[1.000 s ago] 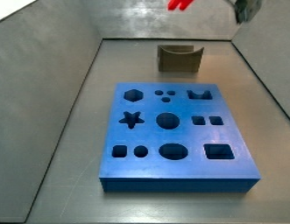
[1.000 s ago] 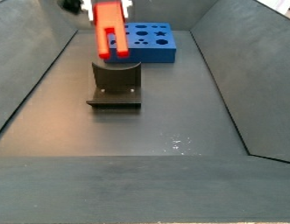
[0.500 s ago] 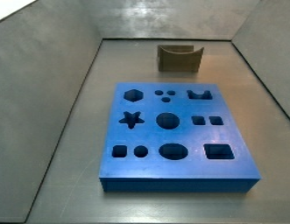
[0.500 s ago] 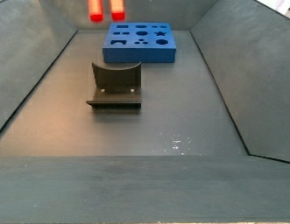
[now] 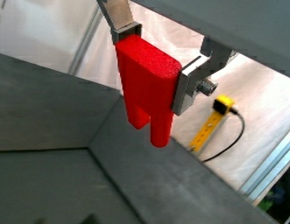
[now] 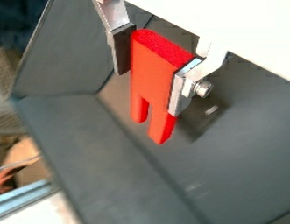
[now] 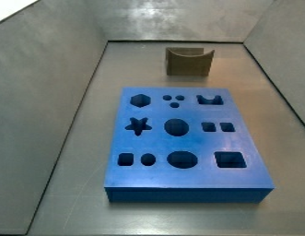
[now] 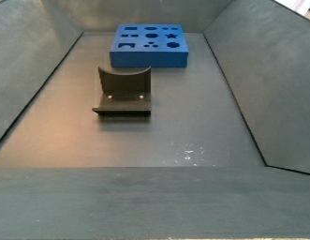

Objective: Pick up the square-circle object. Move up. Rotate the square-circle object. Place the square-circle object on the fixture. Regrasp the square-circle object. Move to above the board. Insert the square-circle object.
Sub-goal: Move to above the board.

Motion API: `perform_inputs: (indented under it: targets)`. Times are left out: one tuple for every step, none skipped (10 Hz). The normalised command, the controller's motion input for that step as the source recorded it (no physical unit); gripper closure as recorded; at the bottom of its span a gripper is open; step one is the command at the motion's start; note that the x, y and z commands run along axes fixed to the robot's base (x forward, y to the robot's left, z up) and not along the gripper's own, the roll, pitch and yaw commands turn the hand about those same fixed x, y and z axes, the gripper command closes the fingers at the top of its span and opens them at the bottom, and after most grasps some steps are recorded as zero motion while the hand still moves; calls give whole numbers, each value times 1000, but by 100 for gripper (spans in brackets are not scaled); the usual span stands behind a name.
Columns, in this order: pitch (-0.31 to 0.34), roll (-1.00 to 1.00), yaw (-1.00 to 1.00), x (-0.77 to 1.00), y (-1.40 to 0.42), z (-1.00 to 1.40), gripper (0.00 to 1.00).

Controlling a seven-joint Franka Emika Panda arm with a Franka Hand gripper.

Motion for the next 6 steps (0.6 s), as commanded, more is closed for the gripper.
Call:
perform_inputs:
  targets:
    - [-94, -1000, -170, -465, -1000, 158, 100]
    - [-90, -1000, -177, -465, -1000, 159, 100]
    - [-81, -1000, -186, -476, -1000, 160, 100]
    - [-70, -1000, -190, -481, -1000, 155, 100]
    - [-62, -1000, -193, -499, -1000, 163, 100]
    - [-61, -1000, -195, -508, -1000, 158, 100]
